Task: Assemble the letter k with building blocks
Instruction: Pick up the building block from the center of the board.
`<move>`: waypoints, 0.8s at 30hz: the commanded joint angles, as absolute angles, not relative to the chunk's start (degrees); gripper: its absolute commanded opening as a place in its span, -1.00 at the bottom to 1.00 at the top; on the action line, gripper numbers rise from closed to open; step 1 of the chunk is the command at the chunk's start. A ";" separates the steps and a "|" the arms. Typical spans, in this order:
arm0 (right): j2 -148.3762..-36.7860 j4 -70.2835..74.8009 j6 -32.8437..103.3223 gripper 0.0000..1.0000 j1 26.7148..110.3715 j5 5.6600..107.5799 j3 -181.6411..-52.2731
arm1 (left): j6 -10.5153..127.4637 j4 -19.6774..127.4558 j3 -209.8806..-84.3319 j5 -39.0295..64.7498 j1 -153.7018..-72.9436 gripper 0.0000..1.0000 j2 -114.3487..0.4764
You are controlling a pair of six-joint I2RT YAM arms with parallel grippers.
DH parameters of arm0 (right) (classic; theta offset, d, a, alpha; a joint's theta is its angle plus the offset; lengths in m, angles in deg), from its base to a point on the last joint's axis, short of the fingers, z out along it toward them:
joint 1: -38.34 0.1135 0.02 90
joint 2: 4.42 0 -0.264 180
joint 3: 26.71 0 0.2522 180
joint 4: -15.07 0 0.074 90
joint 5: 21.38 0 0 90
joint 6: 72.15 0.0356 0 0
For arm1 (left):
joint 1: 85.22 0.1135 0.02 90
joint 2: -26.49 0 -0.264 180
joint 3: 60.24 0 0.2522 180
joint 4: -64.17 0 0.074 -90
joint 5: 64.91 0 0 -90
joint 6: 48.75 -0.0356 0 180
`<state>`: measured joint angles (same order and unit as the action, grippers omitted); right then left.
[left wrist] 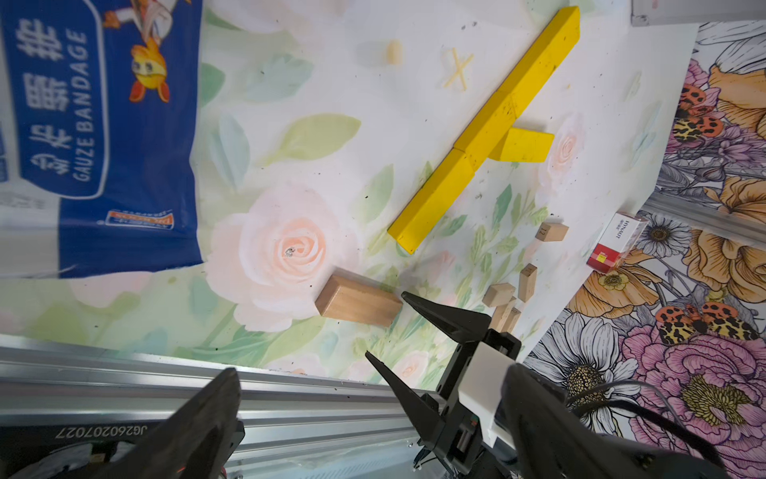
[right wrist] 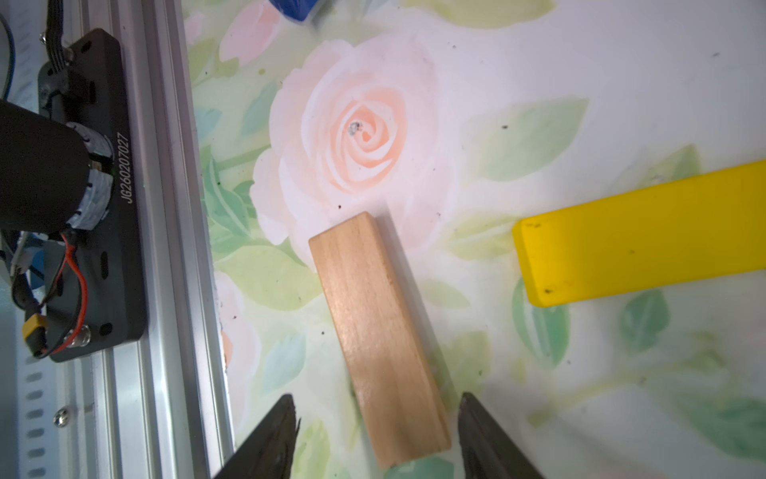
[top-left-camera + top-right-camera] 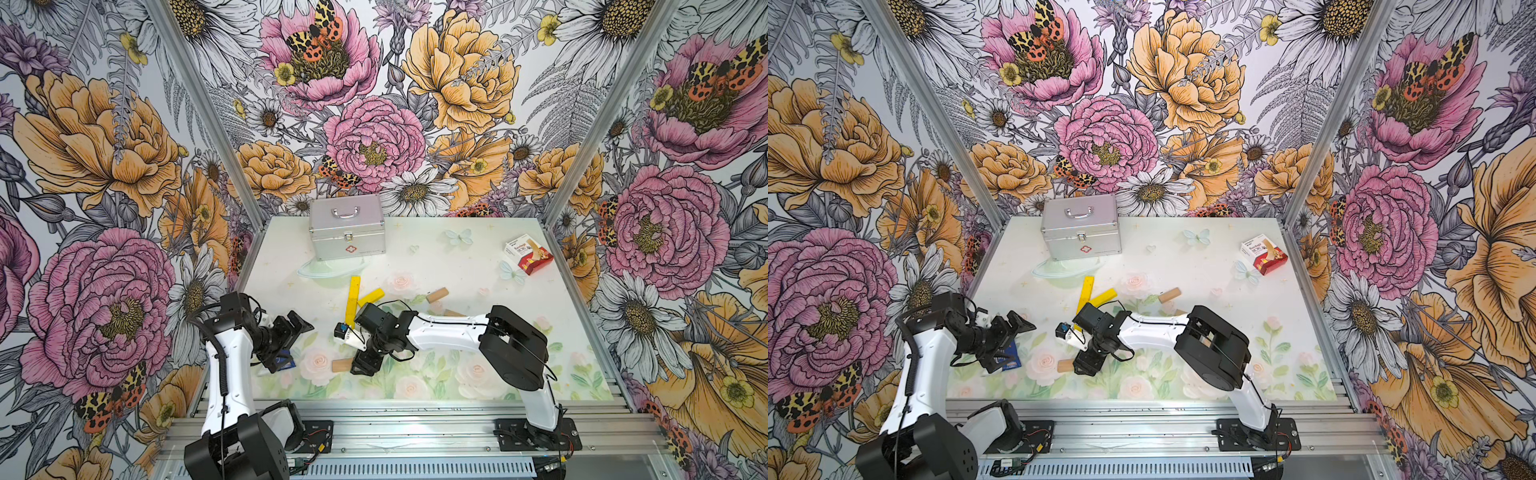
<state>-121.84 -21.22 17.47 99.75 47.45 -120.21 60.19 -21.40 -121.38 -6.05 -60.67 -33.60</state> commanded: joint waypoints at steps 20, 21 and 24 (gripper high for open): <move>-127.82 -28.53 12.59 -0.20 102.26 52.26 -125.95 | 58.50 -21.75 -123.53 -5.28 -58.44 0.98 -32.46; -127.69 -28.53 12.58 -0.21 102.23 52.18 -125.74 | 58.49 -21.75 -123.48 -5.33 -58.47 0.97 -32.48; -127.52 -28.49 12.52 -0.32 102.48 52.18 -125.29 | 58.55 -21.75 -123.50 -5.45 -58.51 0.97 -32.22</move>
